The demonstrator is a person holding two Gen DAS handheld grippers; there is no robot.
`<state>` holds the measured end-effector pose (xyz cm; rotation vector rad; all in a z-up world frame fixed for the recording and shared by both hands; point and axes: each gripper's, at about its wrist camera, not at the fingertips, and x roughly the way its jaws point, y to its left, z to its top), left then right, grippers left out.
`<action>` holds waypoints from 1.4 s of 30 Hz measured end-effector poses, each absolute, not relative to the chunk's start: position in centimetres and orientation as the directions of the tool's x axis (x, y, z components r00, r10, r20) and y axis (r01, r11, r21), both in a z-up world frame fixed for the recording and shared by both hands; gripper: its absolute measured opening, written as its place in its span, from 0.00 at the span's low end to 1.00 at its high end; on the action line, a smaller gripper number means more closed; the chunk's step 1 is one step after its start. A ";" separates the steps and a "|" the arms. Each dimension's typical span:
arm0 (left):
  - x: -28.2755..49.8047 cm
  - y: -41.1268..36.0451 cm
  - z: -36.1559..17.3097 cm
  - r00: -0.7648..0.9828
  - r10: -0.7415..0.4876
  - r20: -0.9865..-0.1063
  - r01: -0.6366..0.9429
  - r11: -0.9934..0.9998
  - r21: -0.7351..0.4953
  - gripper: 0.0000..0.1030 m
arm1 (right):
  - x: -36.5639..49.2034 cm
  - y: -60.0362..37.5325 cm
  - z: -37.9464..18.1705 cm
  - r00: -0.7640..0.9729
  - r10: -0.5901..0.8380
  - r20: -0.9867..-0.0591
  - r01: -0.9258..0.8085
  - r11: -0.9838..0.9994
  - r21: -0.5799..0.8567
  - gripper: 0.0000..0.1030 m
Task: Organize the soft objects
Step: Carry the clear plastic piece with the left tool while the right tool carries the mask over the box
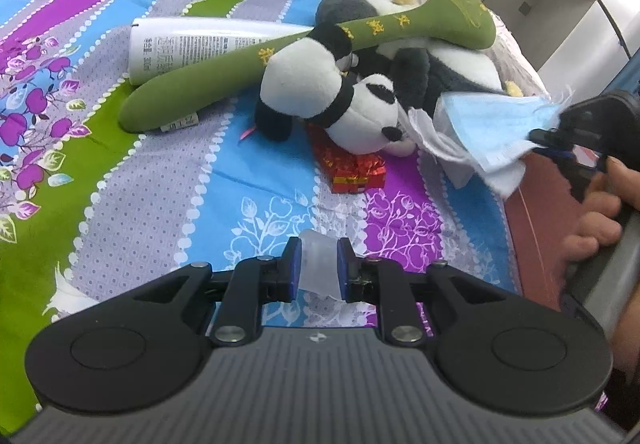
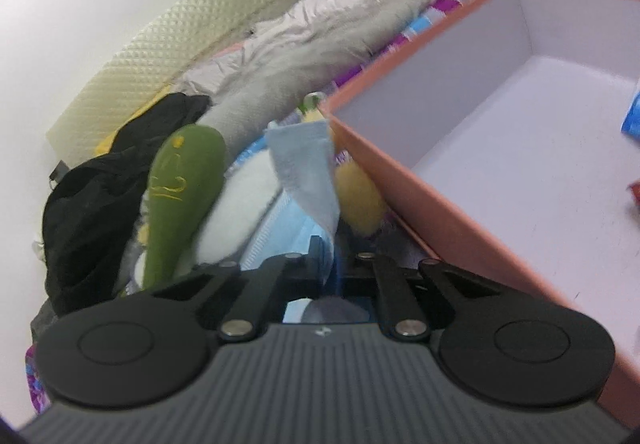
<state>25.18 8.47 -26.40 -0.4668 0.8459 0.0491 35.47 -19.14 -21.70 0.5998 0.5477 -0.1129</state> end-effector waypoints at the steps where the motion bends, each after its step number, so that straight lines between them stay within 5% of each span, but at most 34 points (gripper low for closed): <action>1: 25.1 8.4 -26.2 0.671 -0.139 -0.729 -0.224 0.899 -0.378 0.21 | 35.1 -19.3 -21.3 0.858 0.056 -0.511 0.246 0.828 0.503 0.06; 14: 21.8 7.2 -22.3 0.689 -0.151 -0.708 -0.184 0.909 -0.373 0.21 | 28.3 -21.5 -16.8 0.868 0.113 -0.484 0.111 0.905 0.410 0.06; 29: 16.4 3.5 -20.4 0.666 -0.153 -0.731 -0.122 0.943 -0.309 0.21 | 20.3 -22.8 -18.1 0.724 0.236 -0.648 -0.008 0.942 0.334 0.06; 42: 16.8 1.5 -17.7 0.659 -0.190 -0.728 -0.054 0.953 -0.297 0.21 | 17.7 -23.1 -16.1 0.723 0.297 -0.624 -0.105 0.940 0.325 0.06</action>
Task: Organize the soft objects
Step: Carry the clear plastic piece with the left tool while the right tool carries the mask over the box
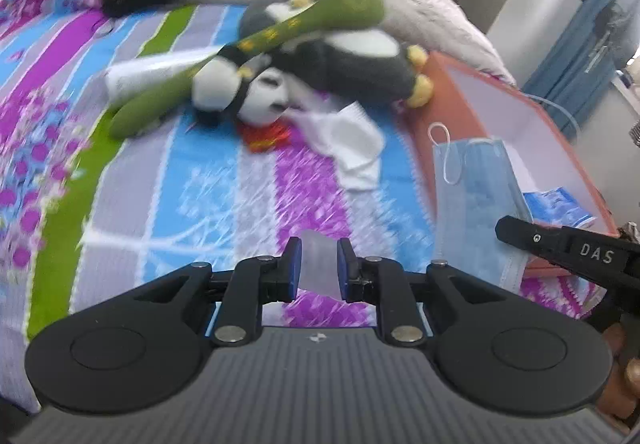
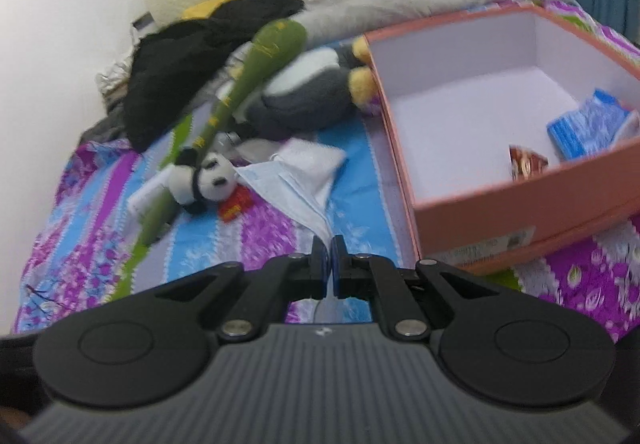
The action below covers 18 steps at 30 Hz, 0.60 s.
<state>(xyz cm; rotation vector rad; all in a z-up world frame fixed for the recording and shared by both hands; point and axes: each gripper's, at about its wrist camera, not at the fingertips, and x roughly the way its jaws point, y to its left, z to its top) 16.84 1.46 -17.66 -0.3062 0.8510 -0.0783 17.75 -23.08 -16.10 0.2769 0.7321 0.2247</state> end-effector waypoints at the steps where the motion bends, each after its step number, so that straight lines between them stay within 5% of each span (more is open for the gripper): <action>1: 17.3 1.2 -17.1 0.664 -0.204 -0.720 -0.035 0.953 -0.302 0.21 | 17.8 -23.2 -15.4 0.733 0.296 -0.612 -0.112 0.940 0.322 0.06; 18: 27.0 -8.2 -1.6 0.798 -0.367 -0.478 0.261 0.925 -0.276 0.21 | 21.1 -30.4 -2.0 0.908 0.231 -0.348 -0.129 0.948 0.292 0.06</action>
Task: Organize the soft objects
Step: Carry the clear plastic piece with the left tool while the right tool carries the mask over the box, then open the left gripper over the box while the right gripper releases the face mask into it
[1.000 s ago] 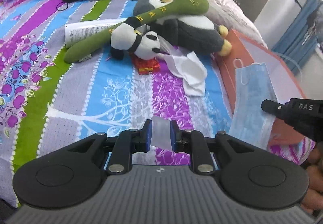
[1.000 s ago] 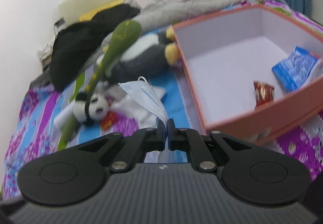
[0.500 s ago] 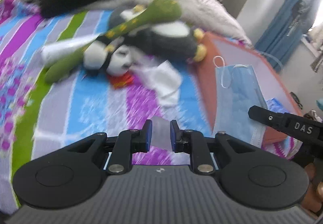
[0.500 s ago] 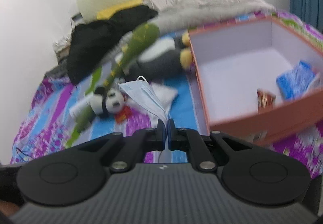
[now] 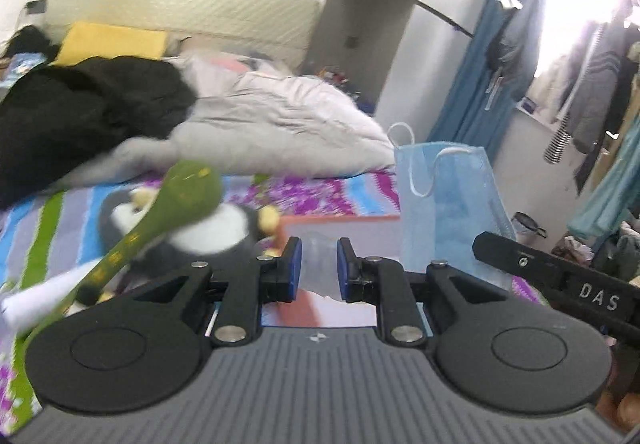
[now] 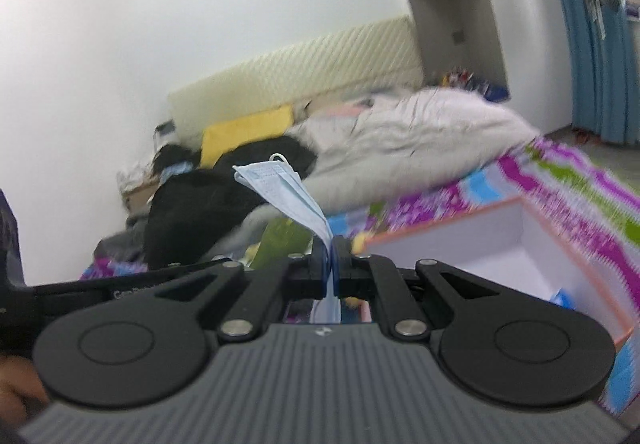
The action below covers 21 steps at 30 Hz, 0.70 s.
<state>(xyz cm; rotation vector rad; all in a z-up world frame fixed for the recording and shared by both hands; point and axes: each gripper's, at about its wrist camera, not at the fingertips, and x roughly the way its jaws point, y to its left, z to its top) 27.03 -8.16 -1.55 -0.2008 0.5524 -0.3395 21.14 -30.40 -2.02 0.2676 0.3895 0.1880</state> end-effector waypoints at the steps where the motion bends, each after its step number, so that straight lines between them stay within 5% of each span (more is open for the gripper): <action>1: 27.9 -9.0 -1.4 0.791 -0.378 -0.482 0.270 0.921 -0.280 0.21 | 21.6 -31.0 -1.7 0.911 0.218 -0.350 -0.118 0.951 0.286 0.06; 8: 33.2 -15.5 -3.2 0.692 -0.436 -0.575 0.321 0.900 -0.296 0.22 | 24.9 -34.9 -2.9 0.881 0.152 -0.449 -0.043 0.969 0.244 0.06; 21: 38.1 -22.0 -12.2 0.472 -0.411 -0.780 0.345 0.900 -0.266 0.22 | 28.8 -39.2 -13.2 0.714 0.073 -0.696 0.112 0.970 0.217 0.06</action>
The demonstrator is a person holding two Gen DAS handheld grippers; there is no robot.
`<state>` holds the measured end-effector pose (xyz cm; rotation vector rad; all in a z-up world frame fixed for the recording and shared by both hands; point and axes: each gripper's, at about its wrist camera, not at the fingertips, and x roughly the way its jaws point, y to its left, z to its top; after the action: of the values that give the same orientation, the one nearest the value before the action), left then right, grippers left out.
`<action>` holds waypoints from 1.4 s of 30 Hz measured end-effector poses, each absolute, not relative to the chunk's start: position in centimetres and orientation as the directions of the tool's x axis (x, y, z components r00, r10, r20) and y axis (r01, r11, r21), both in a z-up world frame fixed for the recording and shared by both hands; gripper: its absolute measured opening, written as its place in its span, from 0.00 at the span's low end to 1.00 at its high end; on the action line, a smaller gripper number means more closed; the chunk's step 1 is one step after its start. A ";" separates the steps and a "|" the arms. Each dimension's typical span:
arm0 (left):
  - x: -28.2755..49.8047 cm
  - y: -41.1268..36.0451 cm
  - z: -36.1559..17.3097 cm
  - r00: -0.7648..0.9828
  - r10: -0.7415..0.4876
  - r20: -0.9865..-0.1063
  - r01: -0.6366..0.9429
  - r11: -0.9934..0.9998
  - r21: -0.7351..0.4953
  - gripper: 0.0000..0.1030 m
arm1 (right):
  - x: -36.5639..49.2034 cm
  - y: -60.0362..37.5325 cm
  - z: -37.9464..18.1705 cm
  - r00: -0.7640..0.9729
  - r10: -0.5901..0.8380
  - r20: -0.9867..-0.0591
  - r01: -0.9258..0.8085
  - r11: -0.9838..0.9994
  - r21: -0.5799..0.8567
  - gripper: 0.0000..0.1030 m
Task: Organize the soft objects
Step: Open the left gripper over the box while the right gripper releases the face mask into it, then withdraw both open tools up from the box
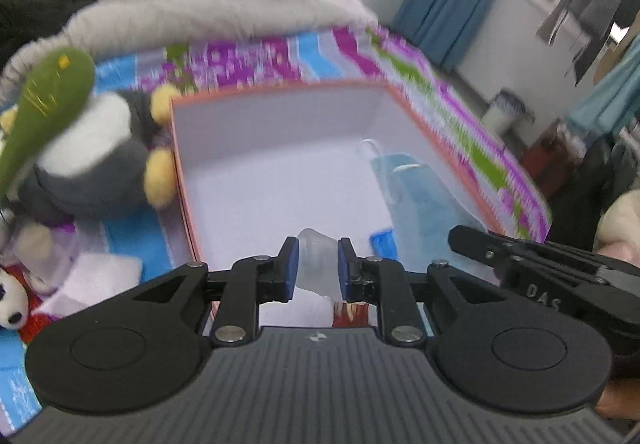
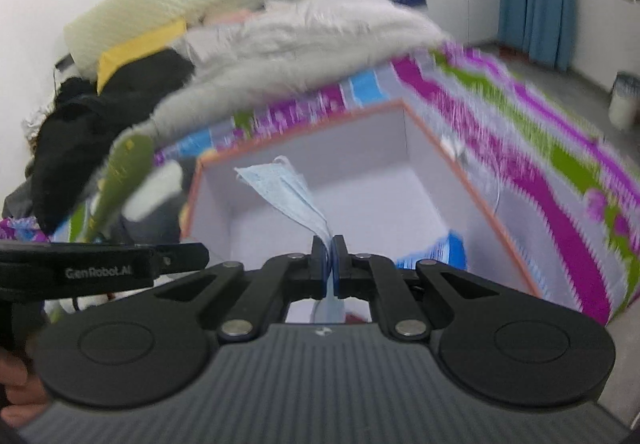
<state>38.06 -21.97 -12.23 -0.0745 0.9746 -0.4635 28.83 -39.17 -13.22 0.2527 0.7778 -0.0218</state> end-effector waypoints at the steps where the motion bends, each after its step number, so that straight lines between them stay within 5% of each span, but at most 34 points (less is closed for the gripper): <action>1: 38.2 -22.3 -12.7 0.465 -0.403 -0.788 0.342 0.903 -0.260 0.22 | 28.9 -39.2 -13.8 0.706 0.067 -0.705 0.117 0.971 0.209 0.07; 8: 38.2 -23.6 -14.6 0.431 -0.363 -0.826 0.343 0.913 -0.222 0.25 | 28.5 -39.5 -16.0 0.680 0.078 -0.729 0.106 0.973 0.204 0.09; 12: 38.1 -23.3 -14.5 0.439 -0.364 -0.821 0.330 0.916 -0.230 0.39 | 28.1 -40.0 -16.3 0.675 0.103 -0.730 0.095 0.970 0.224 0.14; 16: 37.5 -22.4 -13.5 0.468 -0.362 -0.806 0.312 0.921 -0.232 0.44 | 27.6 -40.2 -16.0 0.698 0.106 -0.708 0.089 0.968 0.234 0.55; 42: 24.4 -14.0 -0.5 0.749 -0.365 -0.553 0.317 0.930 -0.185 0.46 | 19.2 -35.9 -5.4 0.899 0.171 -0.404 -0.081 0.970 0.231 0.56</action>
<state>24.44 -14.02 -0.49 -0.0816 0.6217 -0.3730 19.20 -35.89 -5.41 0.2112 0.4353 0.1319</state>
